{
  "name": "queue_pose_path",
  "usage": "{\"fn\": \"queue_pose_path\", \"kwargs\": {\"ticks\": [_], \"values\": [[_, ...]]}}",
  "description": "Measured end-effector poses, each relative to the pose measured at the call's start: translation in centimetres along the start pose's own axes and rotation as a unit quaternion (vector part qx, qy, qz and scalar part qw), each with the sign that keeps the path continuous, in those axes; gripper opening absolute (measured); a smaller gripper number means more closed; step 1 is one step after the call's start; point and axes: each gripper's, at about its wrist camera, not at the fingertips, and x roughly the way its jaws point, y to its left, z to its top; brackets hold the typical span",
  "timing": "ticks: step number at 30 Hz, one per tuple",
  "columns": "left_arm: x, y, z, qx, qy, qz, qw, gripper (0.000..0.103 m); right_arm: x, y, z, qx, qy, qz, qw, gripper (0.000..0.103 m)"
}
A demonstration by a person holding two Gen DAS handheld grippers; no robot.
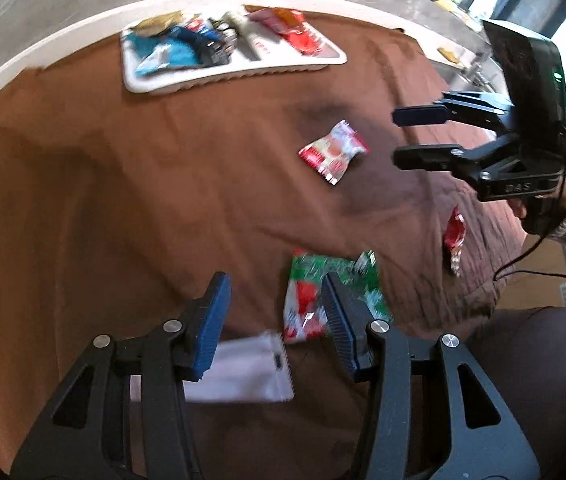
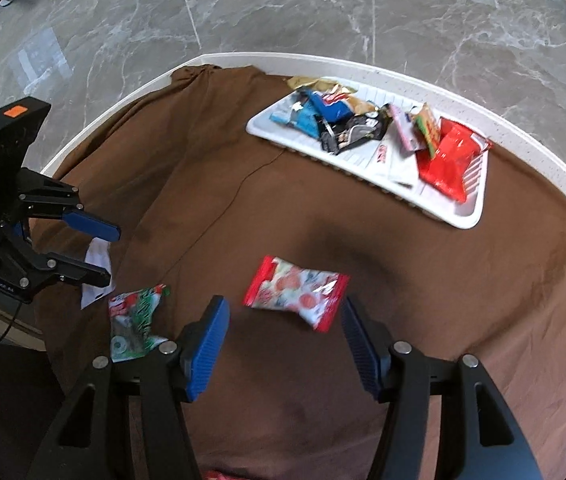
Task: Organize snacks
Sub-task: 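Move both open tools back over the white pouch and green packet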
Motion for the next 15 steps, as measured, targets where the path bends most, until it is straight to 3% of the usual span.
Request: {"fn": "queue_pose_path", "kwargs": {"ticks": [7, 15], "values": [[-1.0, 2.5, -2.9, -0.057, 0.006, 0.028, 0.998, 0.046, 0.0, 3.3, -1.1, -0.014, 0.002, 0.038, 0.999, 0.063], [-2.1, 4.0, -5.8, -0.096, 0.006, 0.033, 0.9948, 0.046, 2.1, 8.6, -1.5, -0.088, 0.02, 0.071, 0.993, 0.065]]}}
